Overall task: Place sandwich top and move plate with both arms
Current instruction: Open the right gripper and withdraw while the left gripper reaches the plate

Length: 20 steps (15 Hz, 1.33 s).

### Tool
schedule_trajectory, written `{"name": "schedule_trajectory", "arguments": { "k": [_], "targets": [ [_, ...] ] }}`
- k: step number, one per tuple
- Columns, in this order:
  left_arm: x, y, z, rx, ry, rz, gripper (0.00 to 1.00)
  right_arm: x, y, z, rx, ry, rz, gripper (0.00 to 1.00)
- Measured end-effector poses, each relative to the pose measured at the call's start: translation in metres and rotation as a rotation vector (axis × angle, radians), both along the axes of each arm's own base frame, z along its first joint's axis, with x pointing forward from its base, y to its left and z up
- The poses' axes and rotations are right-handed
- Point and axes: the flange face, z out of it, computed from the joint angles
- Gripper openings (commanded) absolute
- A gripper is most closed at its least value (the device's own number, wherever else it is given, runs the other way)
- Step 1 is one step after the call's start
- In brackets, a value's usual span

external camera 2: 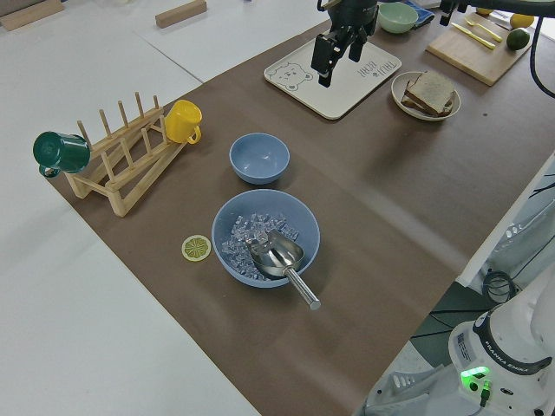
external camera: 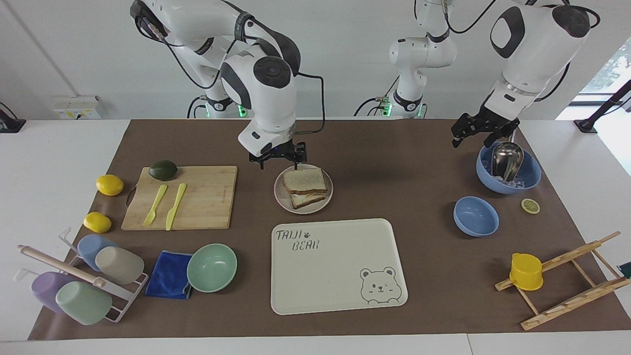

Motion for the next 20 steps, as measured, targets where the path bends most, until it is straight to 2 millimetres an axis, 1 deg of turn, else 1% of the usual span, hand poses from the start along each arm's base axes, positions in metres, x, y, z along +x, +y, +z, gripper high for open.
{"name": "schedule_trajectory", "arguments": {
  "k": [2, 4, 5, 7, 8, 9, 10, 11, 12, 13, 15, 17, 20],
  "targets": [
    [-0.002, -0.032, -0.027, -0.055, -0.014, 0.014, 1.00, 0.005, -0.030, 0.009, -0.010, 0.032, -0.039, 1.00],
    [-0.006, -0.071, -0.062, -0.100, -0.024, 0.036, 1.00, 0.013, -0.064, 0.023, -0.013, 0.092, -0.062, 1.00],
    [-0.008, -0.097, -0.082, -0.108, -0.021, 0.048, 1.00, 0.017, -0.087, 0.033, 0.003, 0.113, -0.068, 1.00],
    [-0.012, -0.152, -0.123, -0.108, -0.020, 0.054, 1.00, 0.023, -0.150, 0.061, 0.046, 0.111, -0.062, 1.00],
    [-0.015, -0.177, -0.143, -0.112, -0.021, 0.050, 1.00, 0.020, -0.180, 0.076, 0.061, 0.104, -0.059, 1.00],
    [-0.017, -0.196, -0.161, -0.125, -0.020, 0.054, 1.00, 0.014, -0.204, 0.092, 0.066, 0.098, -0.061, 1.00],
    [-0.017, -0.209, -0.177, -0.138, -0.020, 0.059, 1.00, 0.006, -0.221, 0.106, 0.061, 0.092, -0.063, 1.00],
    [-0.017, -0.219, -0.192, -0.145, -0.026, 0.062, 1.00, -0.001, -0.229, 0.116, 0.051, 0.085, -0.066, 1.00],
    [-0.016, -0.225, -0.205, -0.147, -0.033, 0.064, 1.00, -0.006, -0.230, 0.120, 0.042, 0.084, -0.070, 1.00],
    [-0.016, -0.231, -0.218, -0.144, -0.036, 0.062, 1.00, -0.010, -0.228, 0.118, 0.036, 0.090, -0.071, 1.00],
    [-0.020, -0.242, -0.238, -0.135, -0.027, 0.052, 1.00, -0.012, -0.227, 0.106, 0.030, 0.110, -0.049, 1.00],
    [-0.024, -0.248, -0.245, -0.131, -0.018, 0.042, 1.00, -0.013, -0.231, 0.096, 0.034, 0.130, -0.014, 1.00],
    [-0.029, -0.254, -0.245, -0.137, -0.004, 0.039, 1.00, -0.019, -0.238, 0.081, 0.034, 0.166, -0.016, 1.00]
  ]
}}
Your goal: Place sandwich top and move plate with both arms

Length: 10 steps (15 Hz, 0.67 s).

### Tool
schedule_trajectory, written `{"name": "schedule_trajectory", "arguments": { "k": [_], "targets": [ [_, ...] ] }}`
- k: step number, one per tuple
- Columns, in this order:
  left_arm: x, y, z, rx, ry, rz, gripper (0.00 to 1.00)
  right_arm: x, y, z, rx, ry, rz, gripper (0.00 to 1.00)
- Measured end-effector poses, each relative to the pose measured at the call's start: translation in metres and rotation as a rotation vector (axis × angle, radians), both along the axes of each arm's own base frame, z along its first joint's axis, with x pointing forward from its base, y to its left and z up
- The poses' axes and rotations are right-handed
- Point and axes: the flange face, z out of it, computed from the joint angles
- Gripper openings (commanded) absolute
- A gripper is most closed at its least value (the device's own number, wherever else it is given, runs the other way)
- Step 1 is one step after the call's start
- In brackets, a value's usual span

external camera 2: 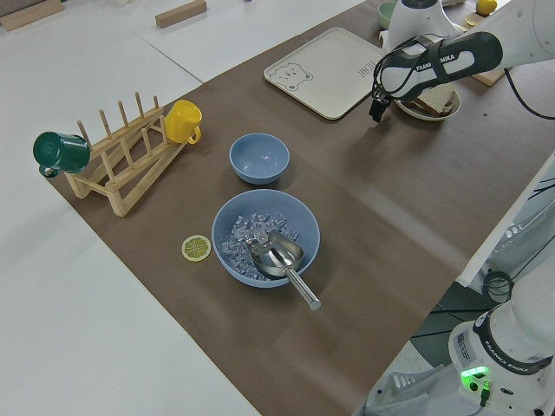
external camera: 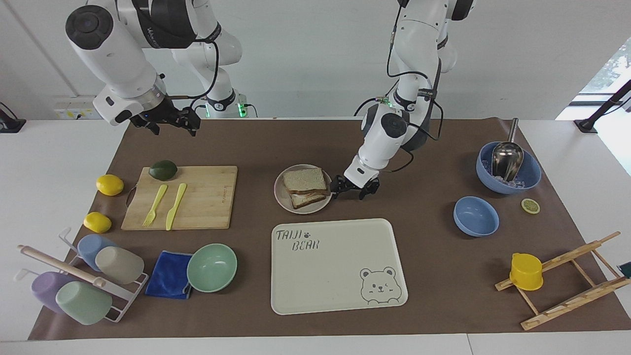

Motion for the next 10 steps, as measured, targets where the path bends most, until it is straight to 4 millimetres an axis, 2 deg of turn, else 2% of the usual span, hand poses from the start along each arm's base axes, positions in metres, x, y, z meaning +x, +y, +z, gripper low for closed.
{"name": "schedule_trajectory", "arguments": {
  "k": [3, 6, 9, 10],
  "targets": [
    [-0.006, -0.007, -0.001, -0.008, 0.019, -0.003, 1.00, -0.008, -0.012, -0.003, 0.001, -0.003, -0.022, 1.00],
    [-0.015, -0.016, -0.003, -0.002, 0.042, -0.026, 1.00, -0.011, -0.043, 0.001, 0.007, -0.015, -0.063, 1.00],
    [-0.020, -0.018, -0.004, 0.006, 0.069, -0.038, 0.98, -0.014, -0.045, 0.005, 0.012, -0.023, -0.050, 1.00],
    [-0.021, -0.017, -0.004, 0.008, 0.076, -0.040, 0.93, -0.016, -0.042, 0.006, 0.012, -0.025, -0.044, 1.00]
  ]
}}
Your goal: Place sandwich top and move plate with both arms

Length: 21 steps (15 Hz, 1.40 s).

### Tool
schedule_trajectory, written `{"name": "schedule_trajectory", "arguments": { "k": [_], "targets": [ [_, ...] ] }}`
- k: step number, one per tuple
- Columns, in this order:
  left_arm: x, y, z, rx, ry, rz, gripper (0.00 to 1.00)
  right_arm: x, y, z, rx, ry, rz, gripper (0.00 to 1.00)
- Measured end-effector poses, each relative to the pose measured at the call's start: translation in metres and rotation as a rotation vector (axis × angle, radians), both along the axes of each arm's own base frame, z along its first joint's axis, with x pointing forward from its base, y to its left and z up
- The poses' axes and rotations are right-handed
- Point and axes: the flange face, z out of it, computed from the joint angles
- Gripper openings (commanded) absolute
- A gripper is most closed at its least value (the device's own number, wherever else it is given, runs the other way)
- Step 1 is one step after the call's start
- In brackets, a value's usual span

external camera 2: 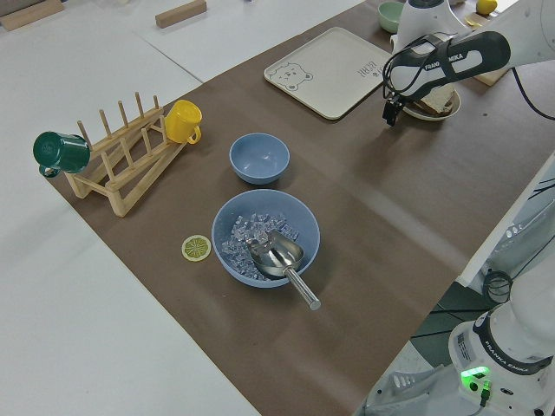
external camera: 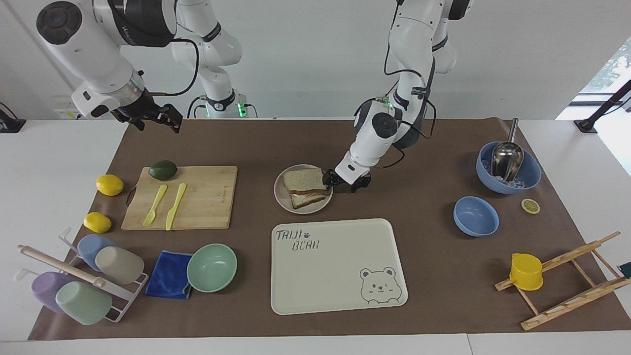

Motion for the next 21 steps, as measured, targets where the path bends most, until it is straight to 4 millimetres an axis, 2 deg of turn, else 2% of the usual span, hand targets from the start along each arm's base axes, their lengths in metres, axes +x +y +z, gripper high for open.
{"name": "schedule_trajectory", "arguments": {
  "k": [1, 5, 9, 10, 13, 17, 21],
  "targets": [
    [0.000, 0.000, 0.000, 0.001, 0.003, -0.001, 0.87, 0.000, 0.002, 0.001, 0.000, -0.006, 0.005, 1.00],
    [-0.004, -0.004, 0.000, 0.002, 0.006, -0.009, 0.40, 0.005, 0.005, 0.003, 0.008, -0.053, 0.050, 1.00],
    [-0.010, -0.013, 0.002, -0.007, 0.007, -0.019, 0.06, 0.005, 0.001, 0.002, 0.009, -0.051, 0.045, 1.00],
    [-0.010, -0.014, 0.003, -0.011, 0.009, -0.015, 0.00, 0.005, 0.000, 0.002, 0.009, -0.051, 0.043, 1.00],
    [-0.010, -0.014, 0.005, -0.023, 0.013, -0.002, 0.00, 0.005, -0.004, 0.003, 0.008, -0.055, 0.035, 1.00],
    [-0.009, -0.012, 0.005, -0.034, 0.026, 0.018, 0.00, 0.005, -0.027, 0.011, 0.008, -0.075, 0.002, 1.00],
    [-0.006, -0.008, 0.008, -0.049, 0.048, 0.044, 0.00, 0.009, -0.026, 0.016, 0.005, -0.114, 0.004, 1.00]
  ]
}}
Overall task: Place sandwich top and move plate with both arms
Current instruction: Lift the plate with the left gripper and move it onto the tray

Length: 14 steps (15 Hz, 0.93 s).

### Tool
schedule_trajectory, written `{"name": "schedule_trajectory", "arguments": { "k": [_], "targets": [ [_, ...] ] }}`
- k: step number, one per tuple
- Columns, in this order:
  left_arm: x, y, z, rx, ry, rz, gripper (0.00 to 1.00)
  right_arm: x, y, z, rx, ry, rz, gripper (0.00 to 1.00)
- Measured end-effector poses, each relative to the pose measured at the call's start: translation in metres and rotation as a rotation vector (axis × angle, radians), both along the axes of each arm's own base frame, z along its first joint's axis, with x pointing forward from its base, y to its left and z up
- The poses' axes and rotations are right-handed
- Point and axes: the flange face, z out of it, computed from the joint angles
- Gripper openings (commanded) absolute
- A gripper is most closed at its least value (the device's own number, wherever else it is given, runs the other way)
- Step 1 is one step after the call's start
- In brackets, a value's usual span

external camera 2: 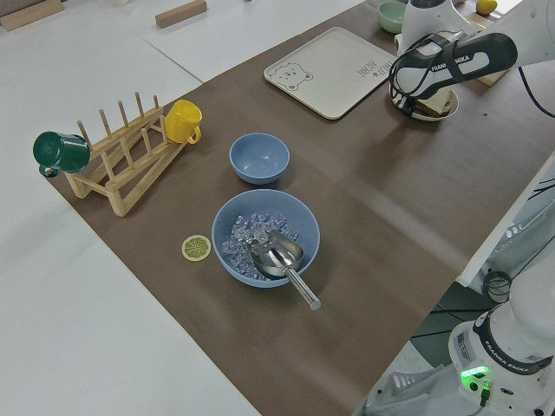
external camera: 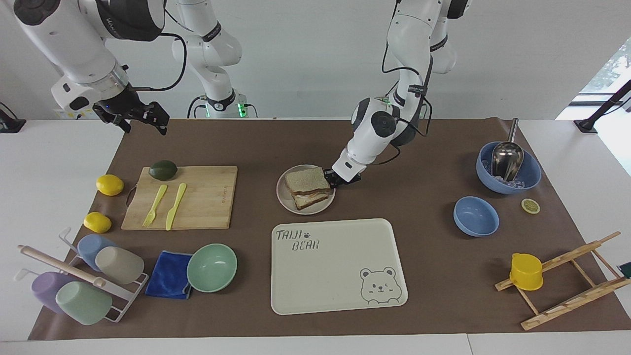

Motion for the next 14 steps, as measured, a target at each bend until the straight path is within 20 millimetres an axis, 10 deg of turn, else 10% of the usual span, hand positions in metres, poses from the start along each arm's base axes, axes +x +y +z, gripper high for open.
{"name": "schedule_trajectory", "arguments": {
  "k": [9, 14],
  "targets": [
    [0.109, 0.079, 0.128, -0.082, 0.042, 0.097, 0.00, 0.000, -0.002, 0.002, 0.000, -0.006, -0.004, 1.00],
    [0.187, 0.092, 0.090, -0.078, 0.037, 0.147, 0.00, 0.000, -0.001, 0.002, 0.000, -0.006, -0.003, 1.00]
  ]
}}
